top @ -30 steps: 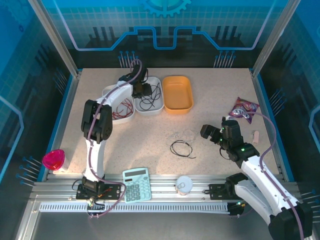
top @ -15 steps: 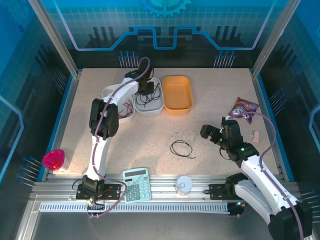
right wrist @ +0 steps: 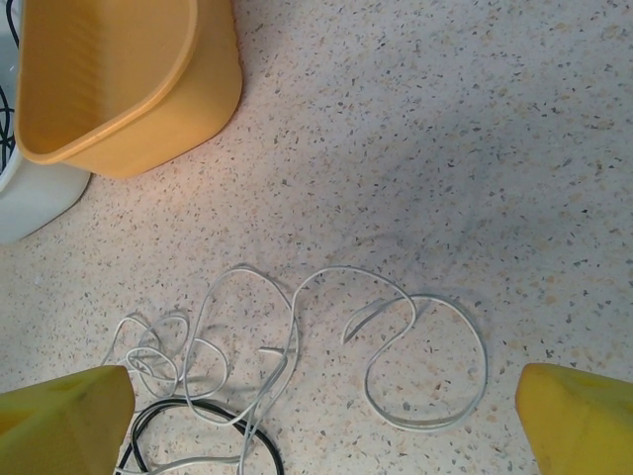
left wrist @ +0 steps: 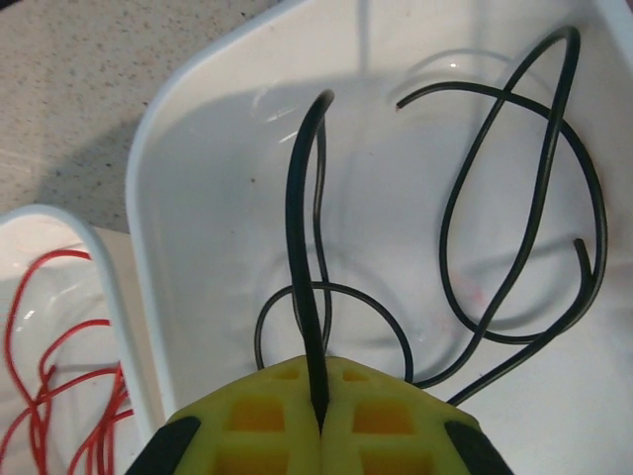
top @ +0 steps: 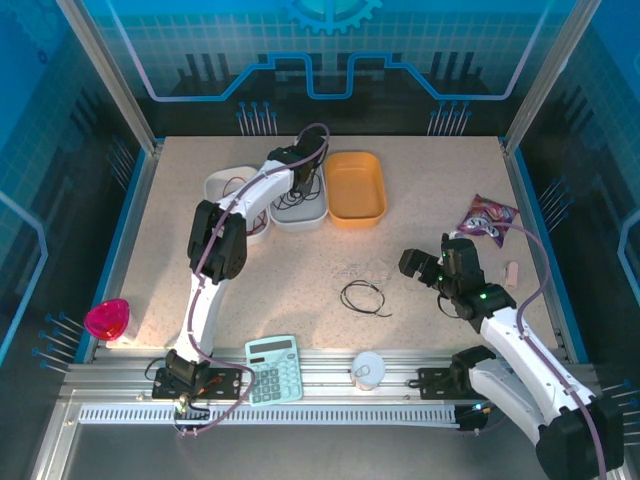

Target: Untangle the cables

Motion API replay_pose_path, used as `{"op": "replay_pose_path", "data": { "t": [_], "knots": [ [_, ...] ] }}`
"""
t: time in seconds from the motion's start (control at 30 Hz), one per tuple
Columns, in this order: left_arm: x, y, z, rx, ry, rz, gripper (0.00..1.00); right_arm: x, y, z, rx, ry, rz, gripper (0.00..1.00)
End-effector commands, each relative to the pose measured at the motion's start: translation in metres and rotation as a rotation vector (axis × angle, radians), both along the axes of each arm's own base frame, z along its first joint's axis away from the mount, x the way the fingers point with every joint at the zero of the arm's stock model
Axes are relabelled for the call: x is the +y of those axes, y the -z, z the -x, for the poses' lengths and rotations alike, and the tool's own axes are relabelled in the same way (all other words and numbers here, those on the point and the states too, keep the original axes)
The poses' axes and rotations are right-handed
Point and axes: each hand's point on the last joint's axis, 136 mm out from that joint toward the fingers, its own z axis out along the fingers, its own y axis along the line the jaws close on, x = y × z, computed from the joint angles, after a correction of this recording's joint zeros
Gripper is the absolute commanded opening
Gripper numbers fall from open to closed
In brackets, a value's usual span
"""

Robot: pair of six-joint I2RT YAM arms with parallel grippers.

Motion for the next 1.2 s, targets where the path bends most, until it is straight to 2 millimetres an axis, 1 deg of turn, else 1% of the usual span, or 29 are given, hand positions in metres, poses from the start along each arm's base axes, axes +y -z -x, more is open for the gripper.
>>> {"op": "replay_pose_path", "data": {
  "t": [0.0,0.13,0.2,0.27,0.33,0.37,0.4,0.47,0.53,0.67,0.73,0.77,1.0,1.07,1.17],
  "knots": [
    [-0.001,0.005,-0.002,0.013,0.021,-0.060,0.01,-0.002,-0.004,-0.003,-0.017,0.019,-0.022,1.00],
    [-0.015,0.019,0.002,0.046,0.043,-0.016,0.09,-0.003,-0.005,-0.001,-0.018,0.022,-0.019,1.00],
    [-0.023,0.022,0.005,0.056,0.053,0.022,0.14,-0.004,-0.005,0.000,-0.018,0.024,-0.014,1.00],
    [-0.028,0.021,0.007,0.062,0.062,0.051,0.21,-0.006,-0.007,0.001,-0.023,0.027,-0.011,1.00],
    [-0.032,0.017,0.009,0.061,0.070,0.074,0.32,-0.006,-0.007,0.002,-0.022,0.026,-0.007,1.00],
    [-0.035,0.014,0.011,0.058,0.076,0.086,0.40,-0.007,-0.007,0.003,-0.023,0.028,-0.006,1.00],
    [-0.037,0.011,0.013,0.058,0.083,0.097,0.42,-0.007,-0.008,0.003,-0.026,0.029,-0.006,1.00],
    [-0.039,0.003,0.016,0.047,0.089,0.117,0.44,-0.008,-0.008,0.003,-0.028,0.032,-0.006,1.00],
    [-0.042,-0.006,0.019,0.033,0.095,0.133,0.51,-0.007,-0.007,0.003,-0.027,0.031,-0.006,1.00],
    [-0.041,-0.029,0.025,-0.009,0.097,0.160,0.70,-0.007,-0.007,0.003,-0.026,0.030,-0.008,1.00],
    [-0.038,-0.038,0.029,-0.022,0.092,0.166,0.78,-0.007,-0.008,0.003,-0.026,0.030,-0.010,1.00],
    [-0.037,-0.042,0.031,-0.026,0.089,0.169,0.79,-0.006,-0.008,0.003,-0.028,0.028,-0.011,1.00],
    [-0.031,-0.062,0.051,-0.051,0.063,0.210,0.81,-0.006,-0.009,0.002,-0.029,0.027,-0.012,1.00],
    [-0.033,-0.069,0.060,-0.063,0.071,0.230,0.83,-0.006,-0.008,0.003,-0.026,0.028,-0.010,1.00],
    [-0.041,-0.083,0.078,-0.079,0.098,0.282,0.88,-0.008,-0.007,0.004,-0.016,0.031,-0.003,1.00]
  ]
}}
